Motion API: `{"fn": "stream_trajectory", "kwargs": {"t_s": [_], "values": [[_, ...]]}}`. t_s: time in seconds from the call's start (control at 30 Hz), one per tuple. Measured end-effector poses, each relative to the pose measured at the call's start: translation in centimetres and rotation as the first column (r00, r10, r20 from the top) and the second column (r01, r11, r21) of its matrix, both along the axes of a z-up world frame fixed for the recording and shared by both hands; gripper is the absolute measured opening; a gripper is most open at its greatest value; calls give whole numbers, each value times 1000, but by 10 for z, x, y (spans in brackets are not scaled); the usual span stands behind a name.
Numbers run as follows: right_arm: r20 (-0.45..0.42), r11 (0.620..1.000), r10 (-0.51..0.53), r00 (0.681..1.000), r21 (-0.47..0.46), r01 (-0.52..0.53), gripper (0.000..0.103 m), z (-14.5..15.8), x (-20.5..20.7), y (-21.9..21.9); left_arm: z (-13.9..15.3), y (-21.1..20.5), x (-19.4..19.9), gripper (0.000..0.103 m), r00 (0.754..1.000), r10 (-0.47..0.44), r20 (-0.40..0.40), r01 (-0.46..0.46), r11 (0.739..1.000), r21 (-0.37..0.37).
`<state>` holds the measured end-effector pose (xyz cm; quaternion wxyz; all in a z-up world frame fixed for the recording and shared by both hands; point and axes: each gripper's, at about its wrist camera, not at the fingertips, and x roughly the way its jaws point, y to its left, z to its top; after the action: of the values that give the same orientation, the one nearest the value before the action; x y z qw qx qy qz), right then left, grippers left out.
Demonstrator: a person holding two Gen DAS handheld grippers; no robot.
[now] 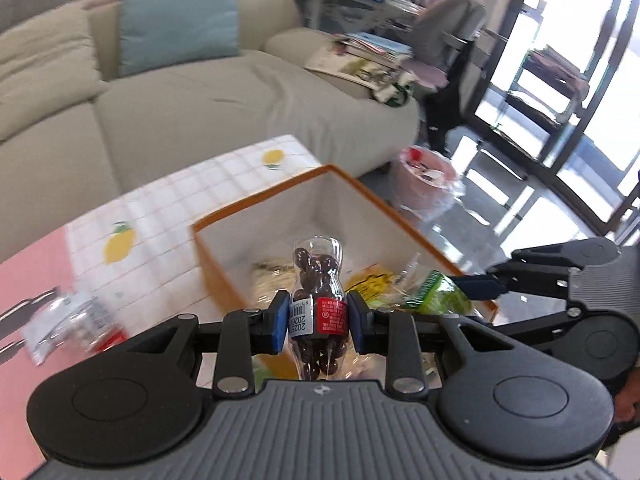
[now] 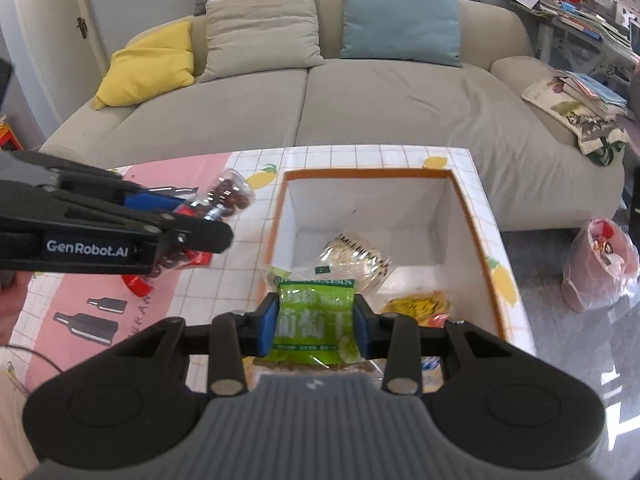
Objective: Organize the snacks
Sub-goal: 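Lift both held snacks and carry them over the orange box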
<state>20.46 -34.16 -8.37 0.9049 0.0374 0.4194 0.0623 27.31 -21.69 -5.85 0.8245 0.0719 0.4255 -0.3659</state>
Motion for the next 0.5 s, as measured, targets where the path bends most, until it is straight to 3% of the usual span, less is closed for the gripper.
{"fn": "stream_trajectory", "kwargs": {"t_s": [0.17, 0.5], "values": [[-20, 996, 64, 998, -68, -66, 37, -9, 29, -22, -15, -33, 34, 34, 996, -72, -54, 74, 997, 30], [-109, 965, 172, 979, -183, -190, 37, -62, 103, -47, -60, -74, 76, 34, 983, -163, -86, 177, 964, 198]]}}
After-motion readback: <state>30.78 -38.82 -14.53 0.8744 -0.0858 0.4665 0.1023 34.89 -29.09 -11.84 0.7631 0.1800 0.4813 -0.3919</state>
